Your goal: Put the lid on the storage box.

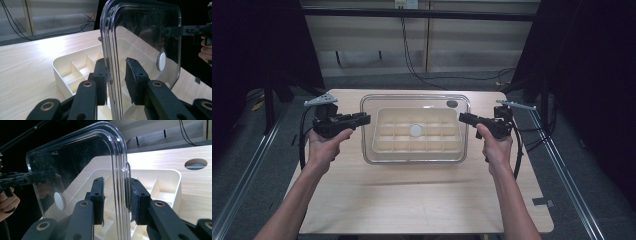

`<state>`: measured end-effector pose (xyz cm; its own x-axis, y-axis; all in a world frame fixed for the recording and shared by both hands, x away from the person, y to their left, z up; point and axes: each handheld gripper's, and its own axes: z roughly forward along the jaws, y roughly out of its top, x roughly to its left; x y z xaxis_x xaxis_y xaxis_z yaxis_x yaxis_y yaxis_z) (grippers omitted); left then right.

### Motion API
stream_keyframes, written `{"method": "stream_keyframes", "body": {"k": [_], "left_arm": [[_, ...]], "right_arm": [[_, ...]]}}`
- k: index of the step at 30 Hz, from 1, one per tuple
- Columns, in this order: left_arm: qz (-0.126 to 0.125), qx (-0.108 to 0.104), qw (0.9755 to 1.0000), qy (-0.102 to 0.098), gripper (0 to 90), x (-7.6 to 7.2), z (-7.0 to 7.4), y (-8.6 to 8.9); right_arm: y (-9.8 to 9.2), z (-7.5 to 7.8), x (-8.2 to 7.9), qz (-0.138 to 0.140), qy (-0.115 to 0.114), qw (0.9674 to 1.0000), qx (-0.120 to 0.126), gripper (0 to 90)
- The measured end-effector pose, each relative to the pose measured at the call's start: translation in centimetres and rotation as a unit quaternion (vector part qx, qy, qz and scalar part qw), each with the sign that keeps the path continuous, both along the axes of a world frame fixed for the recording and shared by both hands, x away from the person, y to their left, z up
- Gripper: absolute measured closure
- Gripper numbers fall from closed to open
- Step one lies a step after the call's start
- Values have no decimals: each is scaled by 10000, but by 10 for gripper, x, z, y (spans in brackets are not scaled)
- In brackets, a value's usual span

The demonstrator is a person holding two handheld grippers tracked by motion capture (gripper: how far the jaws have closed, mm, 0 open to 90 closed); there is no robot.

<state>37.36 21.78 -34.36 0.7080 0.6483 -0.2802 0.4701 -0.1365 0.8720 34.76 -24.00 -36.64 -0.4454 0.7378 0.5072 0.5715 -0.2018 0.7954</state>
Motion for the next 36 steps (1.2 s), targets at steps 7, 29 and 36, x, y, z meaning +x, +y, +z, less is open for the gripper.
{"method": "stream_keyframes", "body": {"k": [7,29,36], "left_arm": [[14,36,10000,-27,716,10,5,-3],[148,11,9993,340,712,48,-13,-10],[243,17,9988,423,704,55,-20,-11]], "right_arm": [[-2,2,9,-17,14,10000,52,681],[-8,-8,43,-74,197,9998,-44,686],[-7,-14,50,-82,303,9995,-49,689]]}}
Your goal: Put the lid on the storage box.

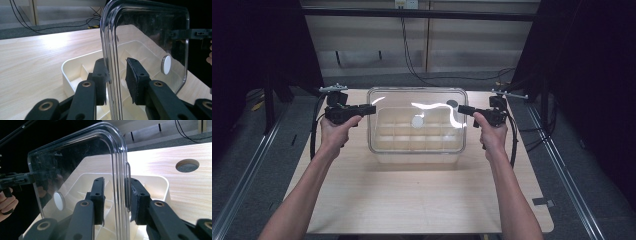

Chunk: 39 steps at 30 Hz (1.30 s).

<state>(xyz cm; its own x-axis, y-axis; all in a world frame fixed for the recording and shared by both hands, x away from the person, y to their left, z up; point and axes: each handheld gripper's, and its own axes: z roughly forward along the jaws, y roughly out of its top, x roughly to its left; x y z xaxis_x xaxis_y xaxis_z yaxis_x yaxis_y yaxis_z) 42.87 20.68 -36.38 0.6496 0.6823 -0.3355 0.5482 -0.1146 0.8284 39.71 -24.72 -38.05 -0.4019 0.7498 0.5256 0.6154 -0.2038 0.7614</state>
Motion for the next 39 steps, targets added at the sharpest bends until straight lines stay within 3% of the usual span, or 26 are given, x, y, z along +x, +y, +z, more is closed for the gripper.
{"method": "stream_keyframes", "body": {"k": [11,17,26,32,39], "left_arm": [[40,145,9998,106,671,17,-10,-7],[68,216,9996,193,649,25,-17,-9],[104,278,9987,406,646,36,-26,-8],[145,401,9981,448,669,41,-31,-5],[104,335,9977,582,644,45,-44,-4]], "right_arm": [[-3,-12,12,-76,126,9999,-18,678],[3,-13,19,-152,217,9988,-407,643],[9,-19,29,-208,389,9964,-719,596],[9,-26,35,-210,521,9961,-684,589],[13,-35,40,-268,628,9949,-736,566]]}}
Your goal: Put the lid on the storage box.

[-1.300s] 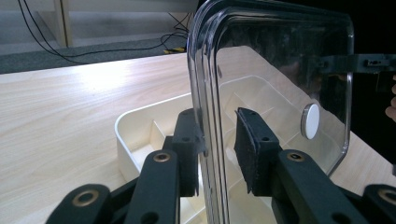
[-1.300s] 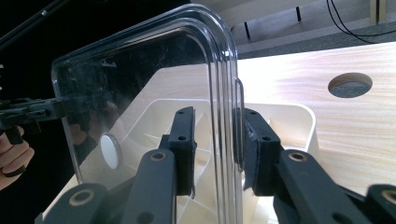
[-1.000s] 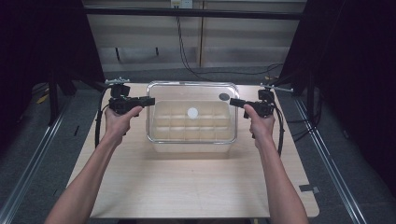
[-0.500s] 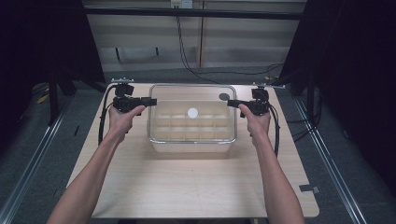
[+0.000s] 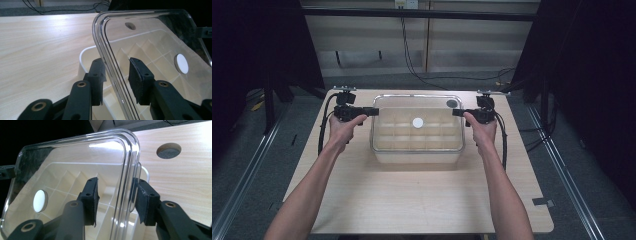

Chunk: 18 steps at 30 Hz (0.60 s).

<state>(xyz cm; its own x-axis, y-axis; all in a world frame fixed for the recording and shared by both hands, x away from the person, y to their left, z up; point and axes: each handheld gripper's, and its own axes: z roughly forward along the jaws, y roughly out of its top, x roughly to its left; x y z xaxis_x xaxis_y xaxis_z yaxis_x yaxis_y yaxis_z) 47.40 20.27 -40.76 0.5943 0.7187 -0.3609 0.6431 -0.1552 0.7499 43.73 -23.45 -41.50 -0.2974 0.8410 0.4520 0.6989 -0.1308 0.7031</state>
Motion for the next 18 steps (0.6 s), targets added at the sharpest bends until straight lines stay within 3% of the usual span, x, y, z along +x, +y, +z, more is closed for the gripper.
{"method": "stream_keyframes", "body": {"k": [8,18], "left_arm": [[-47,-27,9998,213,586,4,-18,-2],[-34,114,9995,306,549,4,-25,-5]], "right_arm": [[3,-9,6,-3,227,9996,-145,530],[9,-18,9,-19,398,9984,-401,481]]}}
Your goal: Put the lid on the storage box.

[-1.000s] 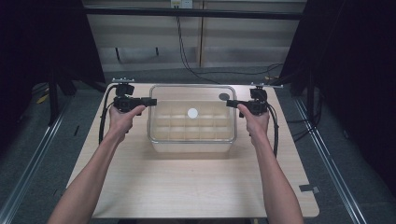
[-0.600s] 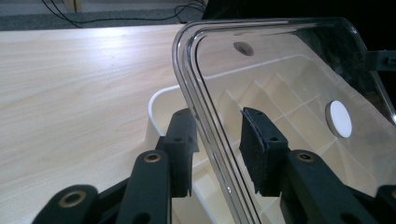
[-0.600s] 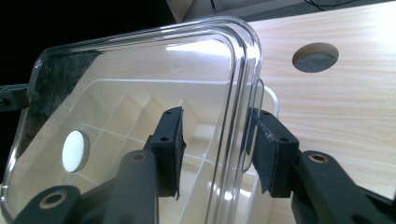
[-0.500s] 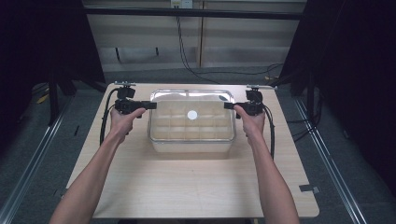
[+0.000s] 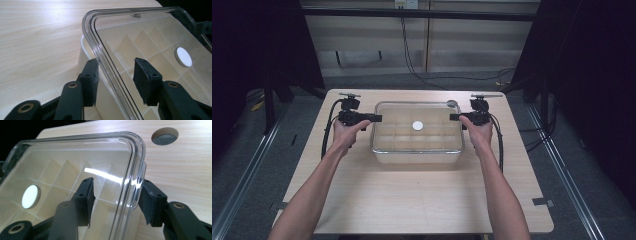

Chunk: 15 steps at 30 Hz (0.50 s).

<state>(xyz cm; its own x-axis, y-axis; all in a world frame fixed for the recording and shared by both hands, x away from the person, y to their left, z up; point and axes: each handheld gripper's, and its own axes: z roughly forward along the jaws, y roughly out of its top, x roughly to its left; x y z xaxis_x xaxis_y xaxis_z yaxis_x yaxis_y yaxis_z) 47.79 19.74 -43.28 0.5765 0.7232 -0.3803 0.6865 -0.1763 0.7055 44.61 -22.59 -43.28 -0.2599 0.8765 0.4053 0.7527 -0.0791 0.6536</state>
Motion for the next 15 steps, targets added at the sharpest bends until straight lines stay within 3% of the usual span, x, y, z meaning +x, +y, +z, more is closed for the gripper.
{"method": "stream_keyframes", "body": {"k": [5,15], "left_arm": [[-68,56,10000,11,529,-2,-4,0],[-105,-47,9998,149,492,-3,-13,1]], "right_arm": [[3,-4,0,-2,-17,9999,-157,461],[1,-13,-3,-70,-7,10000,-23,463]]}}
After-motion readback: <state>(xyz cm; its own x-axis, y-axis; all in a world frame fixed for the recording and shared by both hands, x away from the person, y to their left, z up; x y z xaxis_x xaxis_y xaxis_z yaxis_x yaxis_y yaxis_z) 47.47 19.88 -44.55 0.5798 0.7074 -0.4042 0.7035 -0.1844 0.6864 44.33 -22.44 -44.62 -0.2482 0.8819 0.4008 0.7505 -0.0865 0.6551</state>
